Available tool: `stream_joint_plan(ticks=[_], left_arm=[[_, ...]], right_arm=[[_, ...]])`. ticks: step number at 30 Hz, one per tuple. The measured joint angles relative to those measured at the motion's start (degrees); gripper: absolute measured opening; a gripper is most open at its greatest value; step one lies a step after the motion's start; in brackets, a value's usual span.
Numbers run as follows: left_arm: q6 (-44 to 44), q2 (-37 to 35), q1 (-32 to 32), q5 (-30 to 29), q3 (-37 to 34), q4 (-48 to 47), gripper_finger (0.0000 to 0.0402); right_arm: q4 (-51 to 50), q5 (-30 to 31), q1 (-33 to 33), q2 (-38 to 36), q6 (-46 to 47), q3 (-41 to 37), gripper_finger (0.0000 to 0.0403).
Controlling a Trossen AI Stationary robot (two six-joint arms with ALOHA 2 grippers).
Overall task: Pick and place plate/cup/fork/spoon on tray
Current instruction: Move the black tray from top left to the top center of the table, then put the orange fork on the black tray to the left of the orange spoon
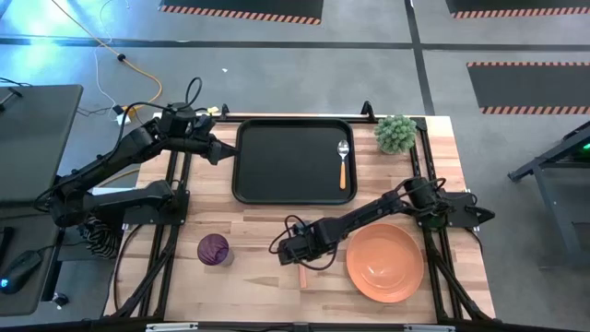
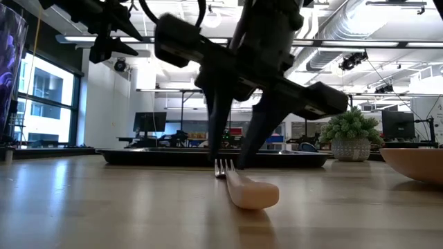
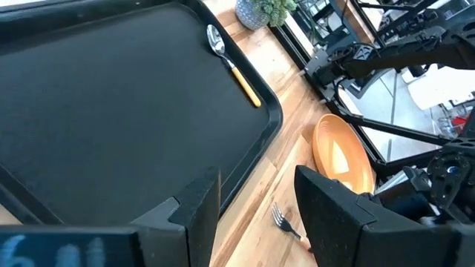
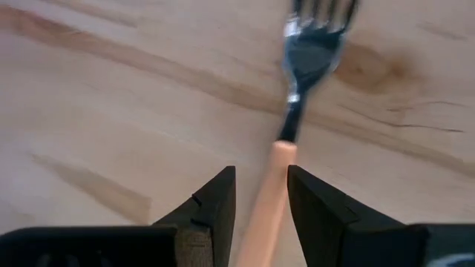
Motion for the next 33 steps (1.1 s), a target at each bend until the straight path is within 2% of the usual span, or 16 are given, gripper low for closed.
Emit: stream_joint_plan(ticks=[9, 20, 23, 29, 33], left_arm=[[0.0, 0.0, 0.0, 0.0, 0.0, 0.1, 0.0163], [0.0, 0.0, 0.0, -0.2, 0.0, 0.1, 0.0163], [0.0, 0.0, 0.0, -0.2, 0.0, 0.1, 0.0163], [0.0, 0.0, 0.0, -0.2, 0.0, 0.1, 0.0163], [0.0, 0.0, 0.0, -0.2, 0.0, 0.1, 0.0163]], right_arm=[[-0.8, 1.3, 0.0, 0.4, 0.1, 0.0, 0.0113], [-0.7, -0.2, 0.0, 2.2, 0.2, 0.2, 0.0108], [-1.4, 0.2, 0.0, 2.2, 0.2, 0.2, 0.0087], [-2.4, 2.2, 0.1, 2.2, 1.2, 0.2, 0.0018], [-2.5, 2.0, 0.0, 2.2, 1.2, 0.1, 0.0017]])
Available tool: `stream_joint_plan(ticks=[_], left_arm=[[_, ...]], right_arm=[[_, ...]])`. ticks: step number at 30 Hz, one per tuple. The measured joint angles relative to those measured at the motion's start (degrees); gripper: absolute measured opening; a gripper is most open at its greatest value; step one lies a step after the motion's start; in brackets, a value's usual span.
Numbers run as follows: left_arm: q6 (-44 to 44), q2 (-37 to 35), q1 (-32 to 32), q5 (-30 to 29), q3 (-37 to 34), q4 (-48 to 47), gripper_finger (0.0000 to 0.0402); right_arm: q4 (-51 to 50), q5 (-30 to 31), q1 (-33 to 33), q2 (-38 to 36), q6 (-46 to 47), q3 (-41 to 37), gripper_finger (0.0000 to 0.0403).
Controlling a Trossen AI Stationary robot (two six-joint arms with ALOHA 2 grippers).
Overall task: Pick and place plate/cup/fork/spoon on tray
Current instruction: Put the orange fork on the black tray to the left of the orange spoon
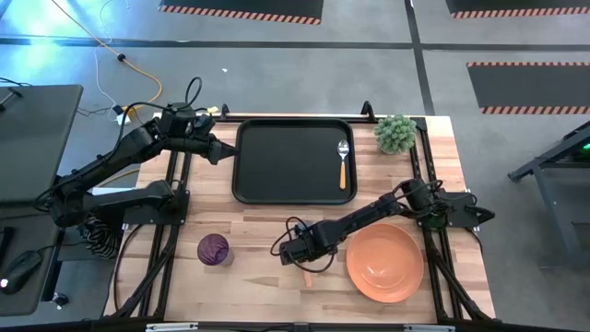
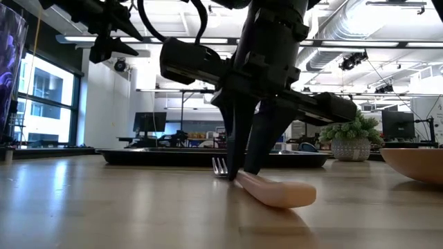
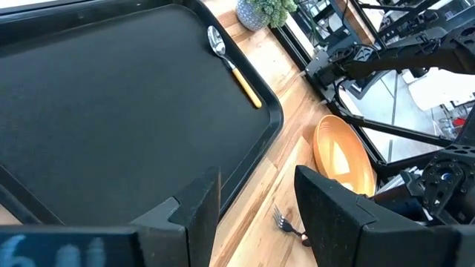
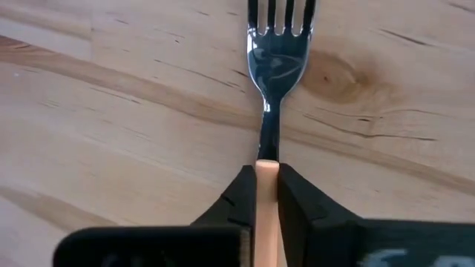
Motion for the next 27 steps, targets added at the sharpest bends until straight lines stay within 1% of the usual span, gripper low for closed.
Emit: stream_joint_plan(ticks=[3, 8, 12, 17, 27], left_arm=[[0.0, 0.0, 0.0, 0.0, 0.0, 0.0, 0.0163], [0.0, 0.0, 0.0, 0.0, 0.0, 0.0, 0.0163], [0.0, 0.0, 0.0, 0.0, 0.0, 0.0, 0.0163], [0.0, 0.0, 0.0, 0.0, 0.0, 0.0, 0.0163], [0.0, 0.0, 0.0, 0.0, 0.0, 0.0, 0.0163]], right_arm=[[-0.1, 0.1, 0.0, 0.0, 0.0, 0.0, 0.0021], [0.5, 0.1, 0.0, 0.0, -0.8, -0.1, 0.0007], [0.5, 0.2, 0.0, -0.5, -1.0, -0.2, 0.0007], [0.2, 2.2, 0.0, -1.2, -1.1, -0.4, 0.0006], [3.9, 3.0, 0.0, -1.6, -1.1, -0.4, 0.0005]])
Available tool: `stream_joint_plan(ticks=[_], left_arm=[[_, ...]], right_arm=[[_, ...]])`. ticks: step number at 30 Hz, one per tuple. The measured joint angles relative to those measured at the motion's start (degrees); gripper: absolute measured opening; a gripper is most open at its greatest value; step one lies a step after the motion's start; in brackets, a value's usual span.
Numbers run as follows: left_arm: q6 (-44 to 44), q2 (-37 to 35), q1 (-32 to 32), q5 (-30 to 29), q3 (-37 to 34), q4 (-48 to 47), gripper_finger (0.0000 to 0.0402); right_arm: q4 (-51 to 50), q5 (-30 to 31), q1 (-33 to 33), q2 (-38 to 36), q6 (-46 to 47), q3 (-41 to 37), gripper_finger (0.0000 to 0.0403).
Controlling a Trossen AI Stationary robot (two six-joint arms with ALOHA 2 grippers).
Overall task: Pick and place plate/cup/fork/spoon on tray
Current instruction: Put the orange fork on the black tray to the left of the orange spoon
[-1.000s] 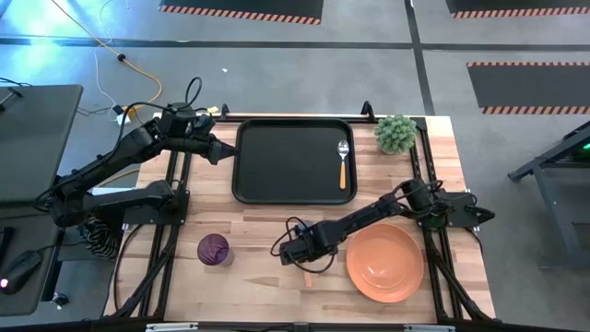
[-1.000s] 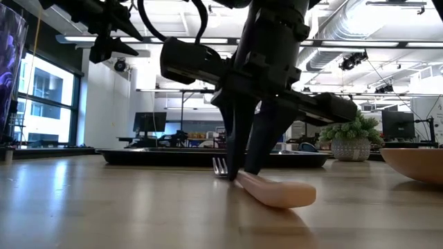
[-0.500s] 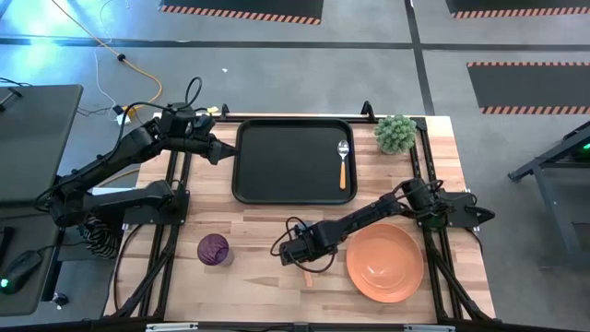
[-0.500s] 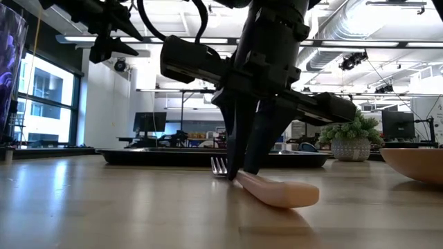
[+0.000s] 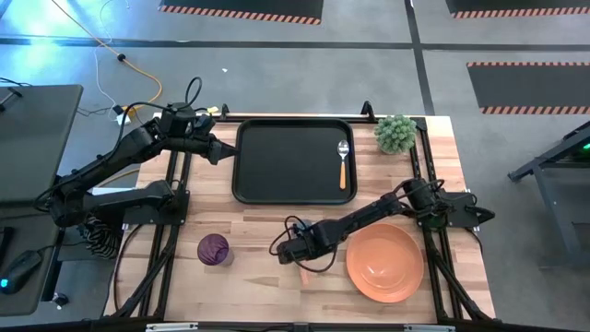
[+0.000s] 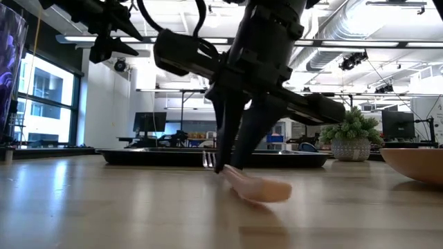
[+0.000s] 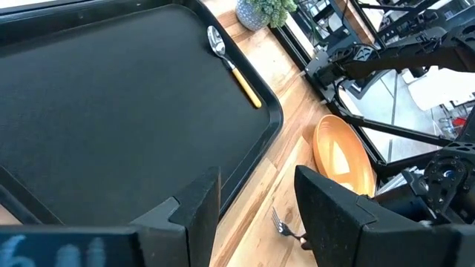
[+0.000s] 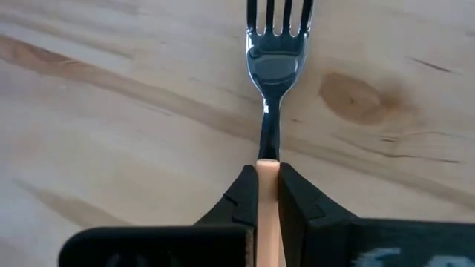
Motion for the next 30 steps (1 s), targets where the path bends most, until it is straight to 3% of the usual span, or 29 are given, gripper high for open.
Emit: stream_joint_plan(ticks=[10, 19, 30], left_arm=[[0.0, 0.0, 0.0, 0.0, 0.0, 0.0, 0.0163], [0.0, 0.0, 0.0, 0.0, 0.0, 0.0, 0.0163], [0.0, 0.0, 0.0, 0.0, 0.0, 0.0, 0.0163]], right_arm=[[-3.3, 6.5, -0.9, -5.3, -0.8, 0.1, 0.0005], [-15.6, 13.5, -4.1, -13.2, -3.1, 0.2, 0.0005], [-26.5, 21.2, -10.8, -24.3, -13.1, 0.2, 0.0005]])
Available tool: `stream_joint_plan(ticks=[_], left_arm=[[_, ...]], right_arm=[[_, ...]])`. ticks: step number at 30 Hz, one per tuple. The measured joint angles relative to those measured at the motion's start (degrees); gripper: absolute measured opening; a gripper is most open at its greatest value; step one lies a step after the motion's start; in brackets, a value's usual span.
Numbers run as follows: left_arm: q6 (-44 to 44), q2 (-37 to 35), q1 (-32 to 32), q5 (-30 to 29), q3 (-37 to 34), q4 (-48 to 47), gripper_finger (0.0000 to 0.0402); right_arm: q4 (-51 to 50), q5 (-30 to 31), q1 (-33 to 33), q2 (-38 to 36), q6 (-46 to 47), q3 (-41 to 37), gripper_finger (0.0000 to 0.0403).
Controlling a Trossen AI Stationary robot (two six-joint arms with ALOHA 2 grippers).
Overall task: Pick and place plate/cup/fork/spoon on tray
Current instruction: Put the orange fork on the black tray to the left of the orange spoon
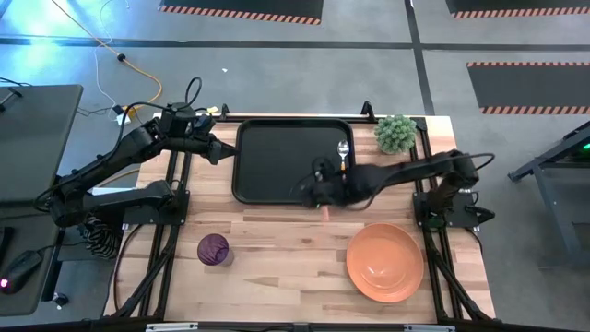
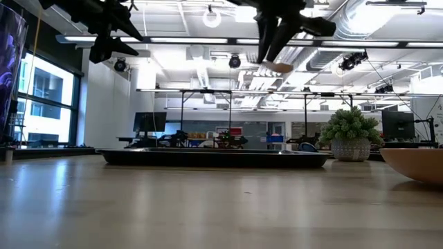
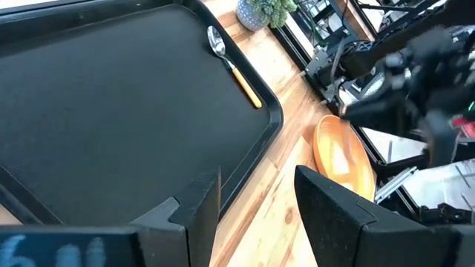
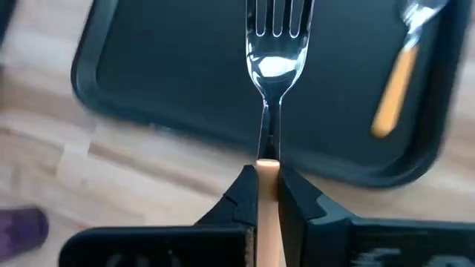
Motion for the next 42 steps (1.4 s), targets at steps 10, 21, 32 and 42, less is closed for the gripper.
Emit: stream_joint_plan(ticks=[10, 21, 32, 42], left_arm=[[0.0, 0.0, 0.0, 0.0, 0.0, 0.0, 0.0163], [0.0, 0.0, 0.0, -2.8, 0.0, 0.1, 0.0163], [0.0, 0.0, 0.0, -4.4, 0.0, 0.2, 0.0163], [0.0, 0.0, 0.0, -4.8, 0.0, 0.2, 0.0163]], right_arm=[[-5.9, 4.4, -8.1, -8.0, -9.2, 0.0, 0.0005], [-3.5, -3.1, -19.9, -6.2, -22.9, 0.0, 0.0005], [0.1, -8.2, -26.1, -3.0, -32.6, -0.2, 0.0005], [17.5, -16.9, -27.7, -6.3, -28.4, -19.0, 0.0005]])
